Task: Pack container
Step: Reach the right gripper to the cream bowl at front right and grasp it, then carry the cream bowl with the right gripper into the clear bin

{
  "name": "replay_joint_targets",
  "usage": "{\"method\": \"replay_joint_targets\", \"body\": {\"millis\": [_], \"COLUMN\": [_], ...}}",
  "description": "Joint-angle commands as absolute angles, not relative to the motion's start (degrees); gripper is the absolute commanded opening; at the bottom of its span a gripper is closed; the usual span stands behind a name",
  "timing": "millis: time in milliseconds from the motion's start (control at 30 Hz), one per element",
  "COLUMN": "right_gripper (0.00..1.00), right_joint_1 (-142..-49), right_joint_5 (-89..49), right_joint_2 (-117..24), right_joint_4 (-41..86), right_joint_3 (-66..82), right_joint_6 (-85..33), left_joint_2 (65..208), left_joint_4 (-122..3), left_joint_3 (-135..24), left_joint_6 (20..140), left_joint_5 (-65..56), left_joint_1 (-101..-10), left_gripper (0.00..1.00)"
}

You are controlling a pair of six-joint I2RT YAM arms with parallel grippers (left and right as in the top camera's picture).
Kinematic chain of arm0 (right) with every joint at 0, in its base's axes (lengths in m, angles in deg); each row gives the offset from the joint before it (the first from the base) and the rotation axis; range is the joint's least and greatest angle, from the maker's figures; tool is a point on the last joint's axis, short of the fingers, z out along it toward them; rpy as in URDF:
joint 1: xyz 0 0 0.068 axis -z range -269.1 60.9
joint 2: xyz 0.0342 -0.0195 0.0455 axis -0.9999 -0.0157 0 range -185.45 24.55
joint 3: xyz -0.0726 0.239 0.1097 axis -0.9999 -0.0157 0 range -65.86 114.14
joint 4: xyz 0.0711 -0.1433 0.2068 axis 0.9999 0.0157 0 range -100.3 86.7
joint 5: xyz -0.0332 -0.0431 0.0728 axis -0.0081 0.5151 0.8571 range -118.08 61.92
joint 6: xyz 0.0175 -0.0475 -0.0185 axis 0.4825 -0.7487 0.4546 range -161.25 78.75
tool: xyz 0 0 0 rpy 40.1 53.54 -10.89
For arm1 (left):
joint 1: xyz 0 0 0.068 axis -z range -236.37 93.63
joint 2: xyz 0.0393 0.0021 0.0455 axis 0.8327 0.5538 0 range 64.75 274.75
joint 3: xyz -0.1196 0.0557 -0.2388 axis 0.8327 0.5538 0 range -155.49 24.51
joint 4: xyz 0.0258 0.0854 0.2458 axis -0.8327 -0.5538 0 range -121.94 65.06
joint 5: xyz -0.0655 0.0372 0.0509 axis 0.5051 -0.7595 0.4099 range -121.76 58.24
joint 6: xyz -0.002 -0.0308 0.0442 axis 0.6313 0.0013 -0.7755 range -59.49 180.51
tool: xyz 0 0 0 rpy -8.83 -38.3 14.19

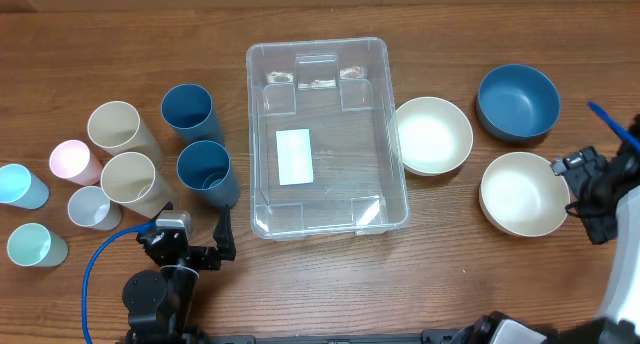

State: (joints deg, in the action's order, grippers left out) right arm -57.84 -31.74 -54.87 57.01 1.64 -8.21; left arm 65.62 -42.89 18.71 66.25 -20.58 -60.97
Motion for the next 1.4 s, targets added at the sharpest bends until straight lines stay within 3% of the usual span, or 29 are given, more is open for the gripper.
{"method": "replay_joint_targets", "body": {"millis": [0,167,267,333,367,433,467,533,733,833,900,1033,1133,1367], "right_gripper": [1.0,0.99,0.79,0.73,0.62,0.28,0.17,0.04,0.04,0.04,0.04,0.04,0.04,0.04], "right_joint_1": [-56.11,-55.28,-55.28,-55.26,-55.28,-55.28,-55.28,-55.28,-56.53,-64.92,-75.89,-96.0,-107.01,-111.5], "right_joint_5": [-29.18,-24.94,-24.55,-25.01,-24.94,-24.96,-24.96,-25.01,-25.21,-20.77,-20.46,-20.55,-21.82,-29.05], "right_joint_2": [-58.12,-58.52,-58.52,-58.52,-58.52,-58.45,-58.23,-56.68,-40.75,-33.47,-33.73,-40.49,-51.15,-77.62], "right_joint_4": [54.65,40.77,37.05,35.7,34.89,35.02,35.37,37.55,47.63,54.56,60.13,59.28,51.76,36.05], "right_joint_3": [-1.92,-17.31,-20.41,-21.77,-22.55,-22.79,-22.77,-22.73,-17.31,-7.69,1.67,14.08,17.38,24.27], "right_joint_6": [-7.05,-6.86,-6.64,-3.75,-3.34,-3.05,-3.08,-3.05,-5.17,-10.2,-11.07,-10.09,-9.57,-13.7], "left_joint_2": [65.03,65.03,65.03,65.03,65.03,65.03,65.03,65.03,65.03,65.03,65.03,65.03,65.03,65.03], "left_joint_4": [-42.5,-42.5,-42.5,-42.5,-42.5,-42.5,-42.5,-42.5,-42.5,-42.5,-42.5,-42.5,-42.5,-42.5], "left_joint_3": [19.08,19.08,19.08,19.08,19.08,19.08,19.08,19.08,19.08,19.08,19.08,19.08,19.08,19.08], "left_joint_6": [65.4,65.4,65.4,65.4,65.4,65.4,65.42,65.4,65.4,65.42,65.42,65.4,65.4,65.4], "left_joint_5": [-19.91,-19.91,-19.91,-19.91,-19.91,-19.91,-19.91,-19.91,-19.91,-19.91,-19.91,-19.91,-19.91,-19.91], "left_joint_1": [-60.87,-60.87,-60.87,-60.87,-60.87,-60.87,-60.87,-60.87,-60.87,-60.87,-60.87,-60.87,-60.87,-60.87], "left_gripper": [1.0,1.0,1.0,1.0,1.0,1.0,1.0,1.0,1.0,1.0,1.0,1.0,1.0,1.0]}}
